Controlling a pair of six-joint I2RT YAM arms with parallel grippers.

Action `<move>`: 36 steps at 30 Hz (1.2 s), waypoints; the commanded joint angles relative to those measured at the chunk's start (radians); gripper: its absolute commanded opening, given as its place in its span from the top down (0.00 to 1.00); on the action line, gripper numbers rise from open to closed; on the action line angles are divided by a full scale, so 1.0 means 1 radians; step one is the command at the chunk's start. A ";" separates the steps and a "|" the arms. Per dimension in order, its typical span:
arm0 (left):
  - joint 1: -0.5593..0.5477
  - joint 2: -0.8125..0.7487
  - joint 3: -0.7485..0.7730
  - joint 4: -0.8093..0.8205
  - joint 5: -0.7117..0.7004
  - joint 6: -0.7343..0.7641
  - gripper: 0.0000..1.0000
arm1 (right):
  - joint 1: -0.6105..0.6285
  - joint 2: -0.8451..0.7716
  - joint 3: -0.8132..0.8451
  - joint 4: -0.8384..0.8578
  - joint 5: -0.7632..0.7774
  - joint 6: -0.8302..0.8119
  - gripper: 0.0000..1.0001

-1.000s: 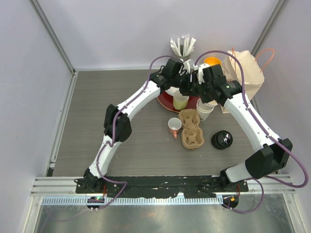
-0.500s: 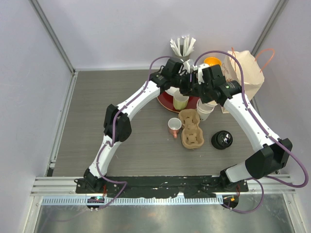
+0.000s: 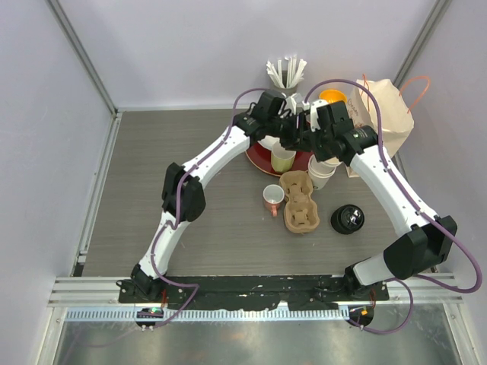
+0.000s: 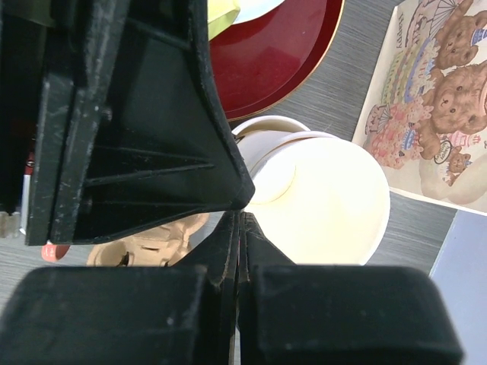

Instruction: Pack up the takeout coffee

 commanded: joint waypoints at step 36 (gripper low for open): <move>-0.008 -0.009 0.022 0.024 0.018 -0.017 0.66 | -0.011 -0.002 0.031 0.047 -0.026 0.006 0.99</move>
